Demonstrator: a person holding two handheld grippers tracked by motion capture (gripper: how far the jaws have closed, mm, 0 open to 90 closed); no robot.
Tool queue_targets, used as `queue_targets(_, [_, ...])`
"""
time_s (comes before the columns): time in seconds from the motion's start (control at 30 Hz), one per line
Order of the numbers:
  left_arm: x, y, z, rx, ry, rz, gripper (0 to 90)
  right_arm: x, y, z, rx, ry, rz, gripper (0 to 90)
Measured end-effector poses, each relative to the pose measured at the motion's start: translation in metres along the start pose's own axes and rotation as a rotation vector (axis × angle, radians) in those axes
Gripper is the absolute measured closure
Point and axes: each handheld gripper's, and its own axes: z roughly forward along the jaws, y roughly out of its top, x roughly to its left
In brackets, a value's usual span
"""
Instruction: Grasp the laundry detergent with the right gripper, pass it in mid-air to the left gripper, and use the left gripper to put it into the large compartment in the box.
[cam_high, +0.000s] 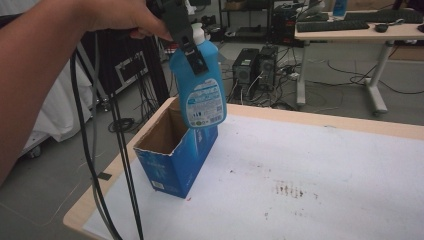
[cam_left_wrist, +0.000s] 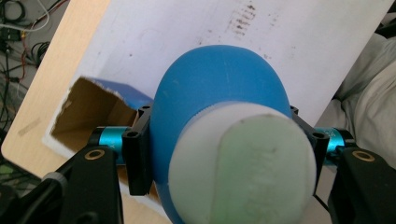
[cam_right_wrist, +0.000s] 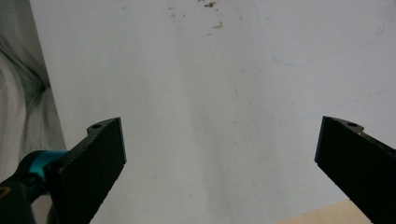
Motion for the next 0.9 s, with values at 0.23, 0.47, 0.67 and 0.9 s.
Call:
queue_targets(0.23, [0.008,-0.026,-0.009,0.011,0.019,-0.043,37.9,-0.001,-0.006,0.0,0.038,-0.012,0.023,1.2])
queue_targets(0.47, [0.015,-0.046,-0.01,0.014,0.045,-0.072,37.9,-0.002,-0.005,0.003,0.073,0.008,0.03,1.2])
queue_targets(0.67, [0.023,-0.059,0.002,0.02,0.05,-0.084,37.9,-0.004,-0.006,0.009,0.106,0.035,0.052,1.2])
queue_targets(0.9, [0.032,-0.071,0.018,0.026,0.046,-0.099,37.9,-0.004,-0.006,0.01,0.094,0.032,0.055,1.2])
